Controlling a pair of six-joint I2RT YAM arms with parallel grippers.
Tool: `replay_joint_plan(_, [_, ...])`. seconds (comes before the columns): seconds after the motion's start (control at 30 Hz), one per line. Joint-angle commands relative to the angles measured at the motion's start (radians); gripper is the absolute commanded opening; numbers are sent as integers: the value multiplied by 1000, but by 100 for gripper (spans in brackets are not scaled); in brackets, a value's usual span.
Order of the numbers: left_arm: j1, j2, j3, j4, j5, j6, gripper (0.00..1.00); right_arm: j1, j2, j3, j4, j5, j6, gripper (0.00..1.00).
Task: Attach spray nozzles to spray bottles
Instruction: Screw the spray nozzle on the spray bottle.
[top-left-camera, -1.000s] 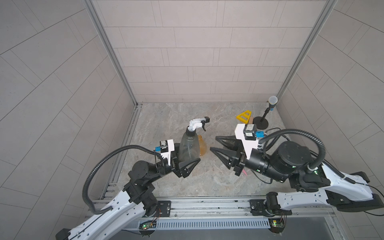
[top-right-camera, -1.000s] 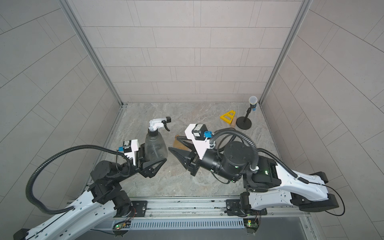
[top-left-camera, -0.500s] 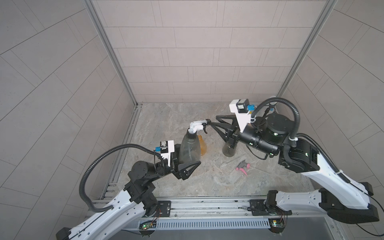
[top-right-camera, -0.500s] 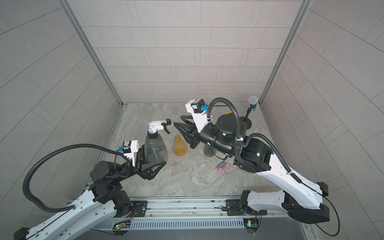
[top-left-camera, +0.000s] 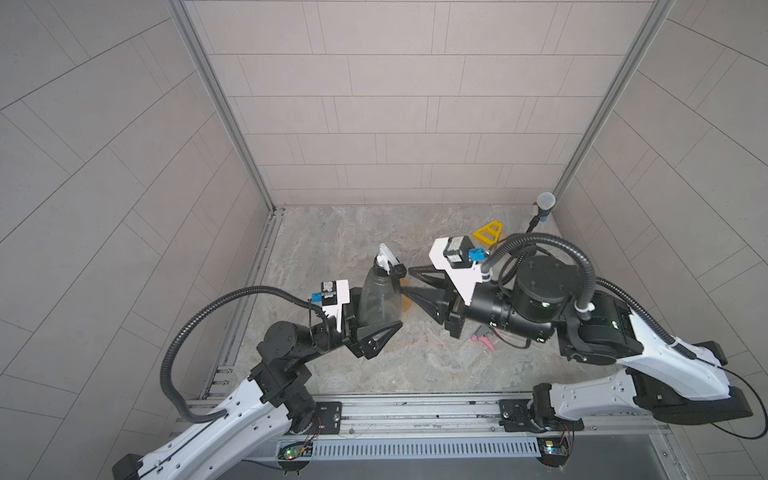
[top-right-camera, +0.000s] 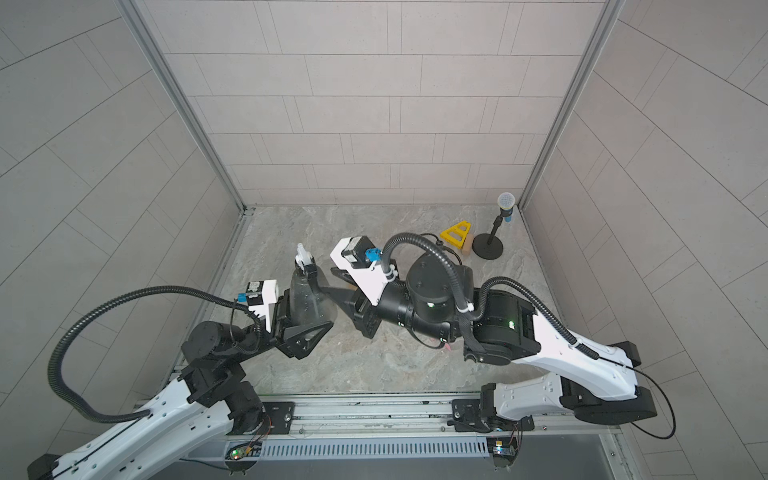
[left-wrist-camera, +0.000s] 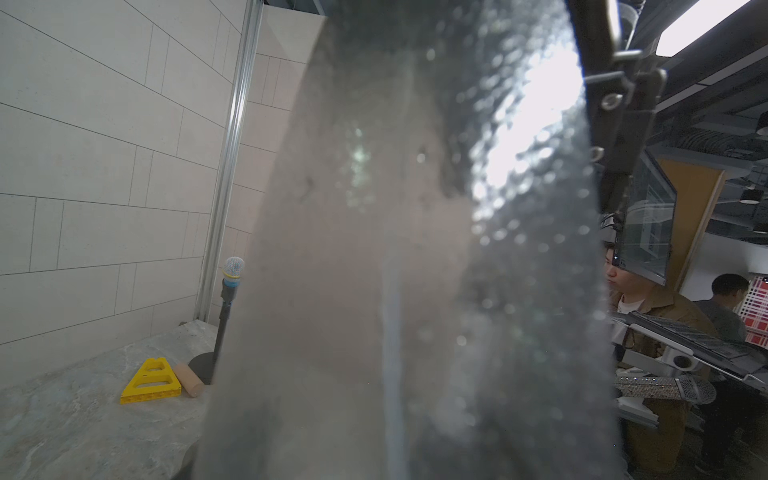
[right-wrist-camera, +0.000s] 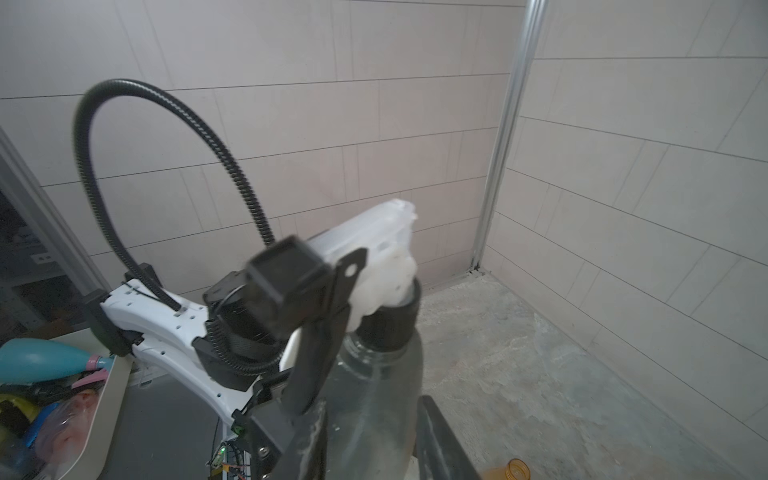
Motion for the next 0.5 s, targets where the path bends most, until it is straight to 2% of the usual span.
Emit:
replay_joint_plan(0.0, [2,6,27,48,5,8,0,53,-30,2,-13,40,-63,39])
replay_joint_plan(0.13, [2,5,27,63,27,-5,0,47,-85,-42,6,39,-79,44])
replay_joint_plan(0.2, [2,5,25,84,59,-21,0,-2,-112,-52,7,-31,-82,47])
replay_joint_plan(0.33, [2,15,33,110,123,-57,0,-234,-122,-42,10,-418,-35,54])
replay_joint_plan(0.4, [2,24,35,131,158,-85,0,-334,-101,-26,17,-564,-6,53])
replay_joint_plan(0.47, [2,32,32,157,180,-106,0,-382,-70,1,17,-680,7,53])
